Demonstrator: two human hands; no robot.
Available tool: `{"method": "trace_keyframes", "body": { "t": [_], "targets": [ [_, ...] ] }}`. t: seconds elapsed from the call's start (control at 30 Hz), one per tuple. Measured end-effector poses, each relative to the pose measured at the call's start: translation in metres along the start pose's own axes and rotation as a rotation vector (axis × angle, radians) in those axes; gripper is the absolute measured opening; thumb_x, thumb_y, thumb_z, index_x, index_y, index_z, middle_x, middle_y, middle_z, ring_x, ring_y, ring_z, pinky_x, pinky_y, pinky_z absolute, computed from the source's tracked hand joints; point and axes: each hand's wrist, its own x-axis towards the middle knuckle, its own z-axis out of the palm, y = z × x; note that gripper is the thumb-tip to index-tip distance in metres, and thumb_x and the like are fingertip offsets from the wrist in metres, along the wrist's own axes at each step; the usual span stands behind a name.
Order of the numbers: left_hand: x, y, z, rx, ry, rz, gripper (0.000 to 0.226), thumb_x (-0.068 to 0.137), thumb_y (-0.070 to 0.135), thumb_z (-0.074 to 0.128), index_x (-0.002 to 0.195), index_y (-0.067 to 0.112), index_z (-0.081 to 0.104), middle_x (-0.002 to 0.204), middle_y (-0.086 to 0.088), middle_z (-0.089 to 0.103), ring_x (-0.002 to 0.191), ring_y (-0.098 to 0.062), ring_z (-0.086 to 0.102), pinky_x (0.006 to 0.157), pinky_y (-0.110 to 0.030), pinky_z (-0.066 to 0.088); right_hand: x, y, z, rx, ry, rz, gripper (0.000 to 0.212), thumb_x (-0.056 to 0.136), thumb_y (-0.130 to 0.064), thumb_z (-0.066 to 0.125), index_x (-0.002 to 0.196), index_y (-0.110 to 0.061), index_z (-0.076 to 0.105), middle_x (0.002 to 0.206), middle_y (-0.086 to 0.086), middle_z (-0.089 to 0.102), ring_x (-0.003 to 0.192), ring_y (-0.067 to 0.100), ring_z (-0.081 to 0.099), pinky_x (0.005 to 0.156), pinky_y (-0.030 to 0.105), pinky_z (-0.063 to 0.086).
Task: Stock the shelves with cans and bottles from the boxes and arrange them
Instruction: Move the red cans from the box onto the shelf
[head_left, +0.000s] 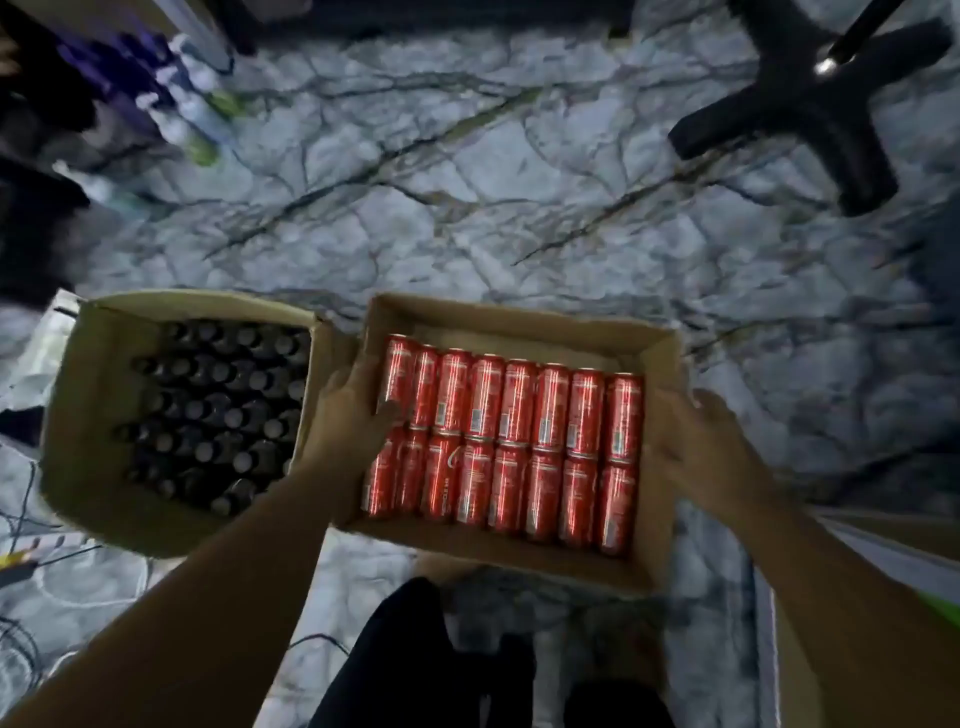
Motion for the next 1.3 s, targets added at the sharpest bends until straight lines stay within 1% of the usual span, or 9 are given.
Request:
{"method": "trace_keyframes", "body": {
  "t": [0.17,0.3,0.43,0.57,0.73,0.87,1.07,1.23,1.3],
  "targets": [
    [0.005,-0.017,0.030,-0.145,0.030,-0.126,0.053,0.096,0.045,0.065,0.144,0.037,0.043,0.127,-0.008,0.058,0.120,-0.028,0.053,0.097,-0.042,0.043,0.014,0.034,0.053,0.052,-0.067,0.155,0.080,0.092,-0.025,0.071,0.157,-0.030,0.025,0.162,0.020,0.017,0.147,0.041,0.021,0.114,0.056,0.034],
    [0.017,-0.024,0.036,-0.172,-0.051,-0.147,0.072,0.087,0.045,0.076,0.148,0.047,0.037,0.121,0.008,0.059,0.104,-0.012,0.052,0.090,-0.032,0.038,0.030,0.053,0.078,0.080,-0.047,0.071,0.063,0.085,-0.043,0.064,0.142,-0.027,0.046,0.134,0.017,0.053,0.117,0.038,0.057,0.096,0.052,0.051],
    [0.035,-0.027,0.028,-0.250,-0.252,-0.135,0.090,0.069,0.038,0.077,0.149,0.036,0.035,0.125,0.018,0.044,0.115,-0.008,0.046,0.095,-0.027,0.036,0.039,0.050,0.080,0.135,0.087,0.114,0.031,0.092,-0.009,0.067,0.123,-0.014,0.065,0.110,0.001,0.062,0.100,0.022,0.059,0.091,0.043,0.049],
    [0.041,-0.059,0.035,-0.224,-0.217,-0.177,0.087,0.080,0.023,0.078,0.150,0.047,0.034,0.143,0.008,0.052,0.126,-0.018,0.054,0.106,-0.038,0.046,0.036,0.062,0.090,0.210,0.061,0.141,0.045,0.086,0.006,0.066,0.128,-0.008,0.064,0.095,0.014,0.071,0.087,0.035,0.067,0.078,0.047,0.052],
    [0.047,-0.078,0.040,-0.286,-0.216,-0.207,0.096,0.081,0.002,0.075,0.155,0.048,0.035,0.135,0.002,0.065,0.120,-0.017,0.064,0.101,-0.048,0.055,0.035,0.076,0.088,0.454,0.094,0.138,0.062,0.084,-0.008,0.074,0.143,-0.009,0.052,0.132,0.021,0.060,0.113,0.026,0.058,0.088,0.018,0.051],
    [0.053,-0.082,0.040,-0.335,-0.307,-0.200,0.111,0.075,-0.015,0.076,0.154,0.049,0.032,0.128,0.002,0.067,0.116,-0.012,0.066,0.097,-0.046,0.058,0.030,0.093,0.096,0.502,0.098,0.105,0.085,0.081,0.016,0.070,0.150,-0.024,0.041,0.147,-0.003,0.044,0.126,0.013,0.050,0.088,-0.004,0.041],
    [0.082,-0.067,0.043,-0.463,-0.461,-0.107,0.115,0.073,-0.029,0.069,0.156,0.042,0.033,0.131,-0.007,0.067,0.118,-0.019,0.066,0.084,-0.034,0.063,-0.010,0.112,0.116,0.519,0.153,0.188,0.093,0.079,0.014,0.075,0.152,-0.030,0.038,0.137,0.001,0.056,0.118,0.032,0.062,0.084,0.013,0.053],
    [0.122,-0.035,0.047,-0.332,-0.605,0.072,0.124,0.064,-0.023,0.081,0.155,0.047,0.034,0.132,-0.002,0.068,0.121,-0.018,0.066,0.089,-0.045,0.061,-0.060,0.119,0.148,0.535,0.318,0.378,0.093,0.080,0.011,0.074,0.143,-0.049,0.041,0.133,0.003,0.061,0.088,0.018,0.062,0.071,0.008,0.051],
    [0.138,-0.018,0.049,-0.267,-0.635,0.123,0.123,0.067,-0.022,0.079,0.153,0.053,0.034,0.125,0.006,0.070,0.114,-0.012,0.068,0.084,-0.041,0.063,-0.078,0.125,0.162,0.559,0.320,0.421,0.097,0.080,0.012,0.072,0.143,-0.055,0.041,0.145,-0.004,0.054,0.099,0.015,0.063,0.081,0.009,0.051]
  ]
}}
